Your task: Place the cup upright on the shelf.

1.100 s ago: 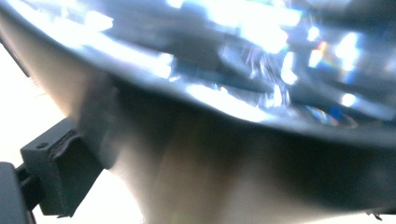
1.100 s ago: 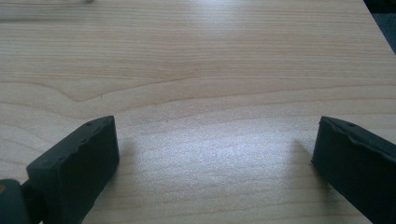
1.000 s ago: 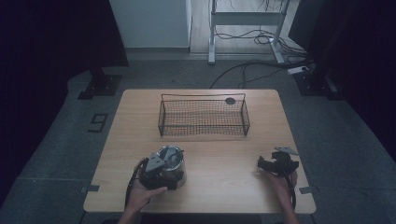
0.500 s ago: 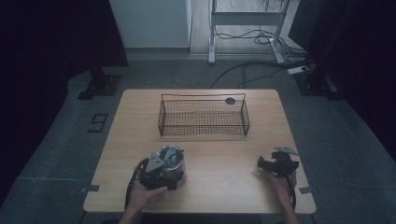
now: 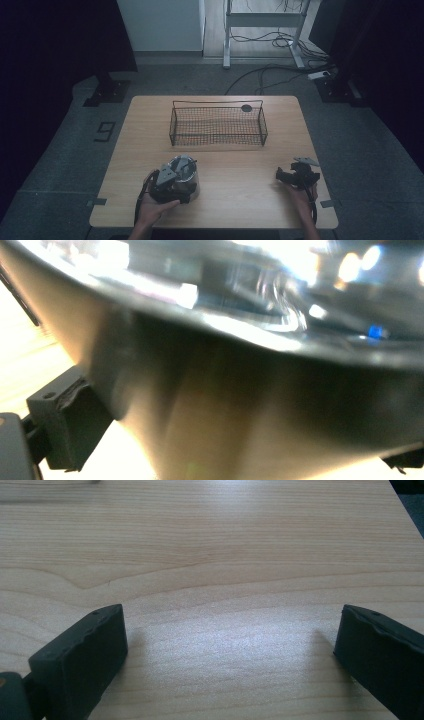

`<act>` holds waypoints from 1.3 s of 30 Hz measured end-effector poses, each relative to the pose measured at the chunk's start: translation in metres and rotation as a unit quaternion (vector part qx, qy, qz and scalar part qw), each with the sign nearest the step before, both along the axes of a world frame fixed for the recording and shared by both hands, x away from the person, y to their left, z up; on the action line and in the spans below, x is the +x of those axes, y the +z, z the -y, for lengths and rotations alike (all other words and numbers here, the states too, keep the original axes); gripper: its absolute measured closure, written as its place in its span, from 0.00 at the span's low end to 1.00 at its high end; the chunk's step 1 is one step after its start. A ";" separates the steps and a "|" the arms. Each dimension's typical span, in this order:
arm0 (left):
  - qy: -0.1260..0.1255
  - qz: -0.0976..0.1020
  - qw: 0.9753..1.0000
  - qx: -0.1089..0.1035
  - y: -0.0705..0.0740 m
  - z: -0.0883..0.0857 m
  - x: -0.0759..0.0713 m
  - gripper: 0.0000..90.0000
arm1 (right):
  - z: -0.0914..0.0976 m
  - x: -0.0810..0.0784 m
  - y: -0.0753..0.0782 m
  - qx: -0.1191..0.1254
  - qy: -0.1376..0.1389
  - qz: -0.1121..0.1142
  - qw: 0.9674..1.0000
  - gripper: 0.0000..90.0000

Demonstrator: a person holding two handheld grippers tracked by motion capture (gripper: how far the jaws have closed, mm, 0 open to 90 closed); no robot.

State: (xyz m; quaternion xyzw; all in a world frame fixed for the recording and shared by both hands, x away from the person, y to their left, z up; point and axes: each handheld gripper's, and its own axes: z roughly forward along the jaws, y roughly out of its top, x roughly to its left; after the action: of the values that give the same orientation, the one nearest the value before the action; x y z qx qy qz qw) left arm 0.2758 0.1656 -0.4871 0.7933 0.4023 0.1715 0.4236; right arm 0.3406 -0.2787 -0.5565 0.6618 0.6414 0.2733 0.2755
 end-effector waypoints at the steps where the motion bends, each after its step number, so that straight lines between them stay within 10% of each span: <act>1: 0.000 0.000 1.000 0.000 0.000 0.000 0.000 0.03 | 0.000 0.000 0.000 0.000 0.000 0.000 1.000 0.00; 39: 0.004 0.010 1.000 -0.007 -0.003 0.000 -0.001 0.03 | 0.000 0.000 0.000 0.000 0.000 0.000 1.000 0.00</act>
State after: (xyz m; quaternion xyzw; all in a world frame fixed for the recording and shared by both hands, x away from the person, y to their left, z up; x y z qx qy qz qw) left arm 0.2743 0.1658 -0.4896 0.7869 0.4022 0.1783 0.4327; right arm 0.3406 -0.2787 -0.5565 0.6619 0.6414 0.2735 0.2753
